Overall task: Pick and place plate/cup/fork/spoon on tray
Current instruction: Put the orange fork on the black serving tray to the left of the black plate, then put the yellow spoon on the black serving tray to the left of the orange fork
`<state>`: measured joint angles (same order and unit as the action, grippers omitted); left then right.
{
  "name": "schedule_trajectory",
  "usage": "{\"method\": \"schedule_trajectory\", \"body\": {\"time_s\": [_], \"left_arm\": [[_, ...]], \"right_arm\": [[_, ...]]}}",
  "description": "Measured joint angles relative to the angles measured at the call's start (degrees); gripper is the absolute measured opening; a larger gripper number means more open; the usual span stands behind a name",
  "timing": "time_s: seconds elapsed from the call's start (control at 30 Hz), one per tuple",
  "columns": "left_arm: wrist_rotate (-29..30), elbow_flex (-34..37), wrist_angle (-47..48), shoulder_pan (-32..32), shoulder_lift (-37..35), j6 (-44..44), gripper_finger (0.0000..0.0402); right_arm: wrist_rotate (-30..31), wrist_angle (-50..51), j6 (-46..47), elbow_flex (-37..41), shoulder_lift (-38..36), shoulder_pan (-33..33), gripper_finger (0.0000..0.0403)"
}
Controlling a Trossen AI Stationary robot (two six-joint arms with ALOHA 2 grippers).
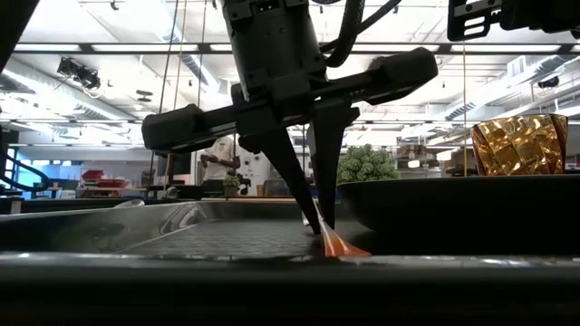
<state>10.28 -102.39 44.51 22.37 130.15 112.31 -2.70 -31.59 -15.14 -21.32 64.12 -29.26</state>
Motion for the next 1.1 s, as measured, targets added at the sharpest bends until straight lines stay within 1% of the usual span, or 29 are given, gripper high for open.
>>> {"method": "schedule_trajectory", "body": {"time_s": [0.2,0.5,0.6,0.87,1.1], "left_arm": [[0.0,0.0,0.5,-0.4,0.0,0.0,0.0028],[-0.9,0.0,1.9,-0.4,0.0,-0.6,0.0098],[-0.9,0.0,2.3,-0.4,0.0,-1.0,0.0112],[-1.4,-0.1,6.5,-0.4,-1.5,-2.0,0.0116],[-3.4,0.0,13.1,-0.6,-3.9,-4.8,0.0117]], "right_arm": [[0.0,0.0,0.0,0.0,0.0,0.0,0.0010],[0.0,0.3,0.0,0.0,0.0,0.0,0.0010],[0.0,0.3,0.0,0.0,0.0,0.0,0.0010],[0.0,0.4,0.0,0.0,0.0,0.0,0.0010],[0.0,0.4,0.0,0.0,0.0,0.0,0.0010]]}}
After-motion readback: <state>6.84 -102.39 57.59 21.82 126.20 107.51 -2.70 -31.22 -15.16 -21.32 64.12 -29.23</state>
